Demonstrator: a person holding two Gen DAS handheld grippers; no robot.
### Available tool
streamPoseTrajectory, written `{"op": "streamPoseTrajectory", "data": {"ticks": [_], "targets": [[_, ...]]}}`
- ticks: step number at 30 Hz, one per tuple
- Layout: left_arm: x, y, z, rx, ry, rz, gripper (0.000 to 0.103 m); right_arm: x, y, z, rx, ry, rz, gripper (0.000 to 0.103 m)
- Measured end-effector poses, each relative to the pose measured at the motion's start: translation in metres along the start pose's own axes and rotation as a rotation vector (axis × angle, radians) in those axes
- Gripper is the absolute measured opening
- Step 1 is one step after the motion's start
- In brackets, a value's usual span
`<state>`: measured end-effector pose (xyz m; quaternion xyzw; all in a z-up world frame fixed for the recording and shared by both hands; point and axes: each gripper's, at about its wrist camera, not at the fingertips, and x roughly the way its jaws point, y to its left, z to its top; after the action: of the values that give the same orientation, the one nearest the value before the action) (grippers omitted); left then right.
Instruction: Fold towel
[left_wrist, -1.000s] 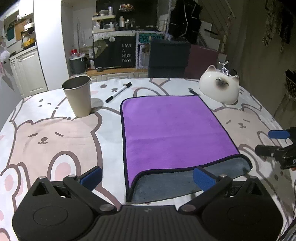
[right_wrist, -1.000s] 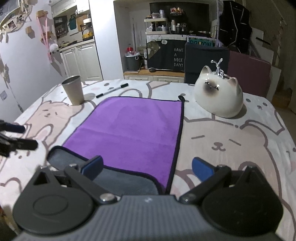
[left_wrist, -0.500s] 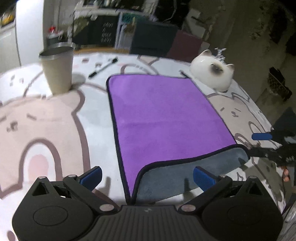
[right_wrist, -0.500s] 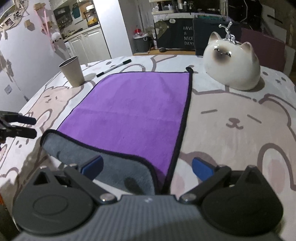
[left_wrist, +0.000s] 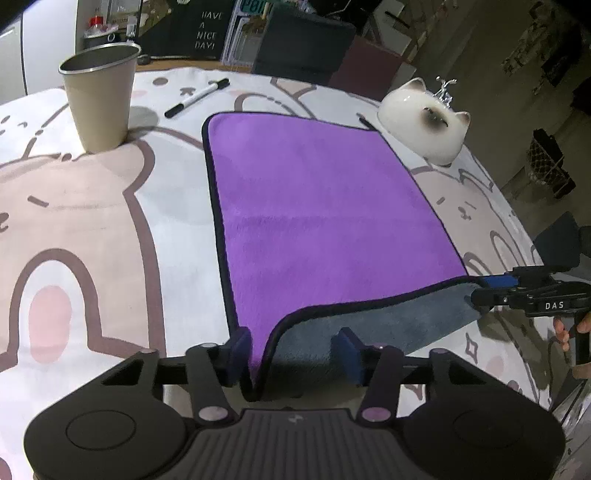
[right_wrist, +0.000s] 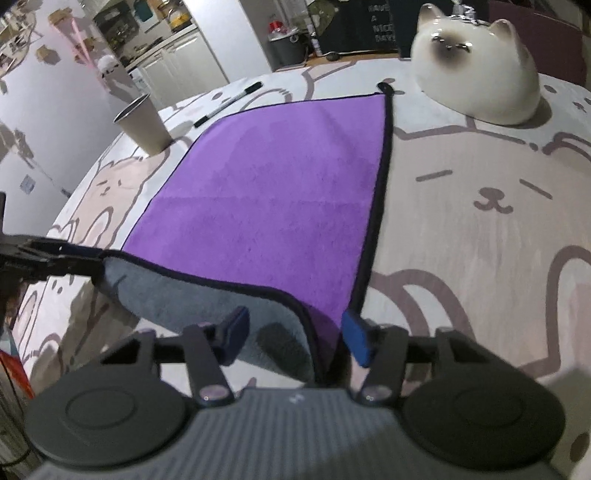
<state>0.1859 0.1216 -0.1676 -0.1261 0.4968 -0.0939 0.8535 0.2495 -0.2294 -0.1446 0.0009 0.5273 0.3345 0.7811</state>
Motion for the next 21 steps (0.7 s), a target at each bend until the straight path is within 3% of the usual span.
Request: {"op": "streamPoseTrajectory", "data": {"ticks": [7, 12, 15, 17, 21], "targets": [[0.0080, 0.0009, -0.0009, 0.015, 0.030, 0.016, 0.036, 0.0073, 0.0019, 0.0021, -0.018, 0.038, -0.001, 0.047], [0.0098, -0.0004, -0.0005, 0.026, 0.035, 0.017, 0.017, 0.0061, 0.0009, -0.0001, -0.028, 0.051, 0.002, 0.038], [0.0110, -0.0011, -0.0012, 0.037, 0.045, 0.022, 0.011, 0.0058, 0.0021, -0.0008, -0.041, 0.060, 0.000, 0.031], [0.0115, -0.0008, -0.0016, 0.040, 0.051, 0.031, 0.008, 0.0054, 0.0019, -0.0009, -0.042, 0.066, 0.005, 0.018], [0.0106, -0.0008, -0.0021, 0.042, 0.046, 0.046, 0.006, 0.0027, 0.0026, -0.0003, -0.060, 0.046, -0.010, 0.008]]}}
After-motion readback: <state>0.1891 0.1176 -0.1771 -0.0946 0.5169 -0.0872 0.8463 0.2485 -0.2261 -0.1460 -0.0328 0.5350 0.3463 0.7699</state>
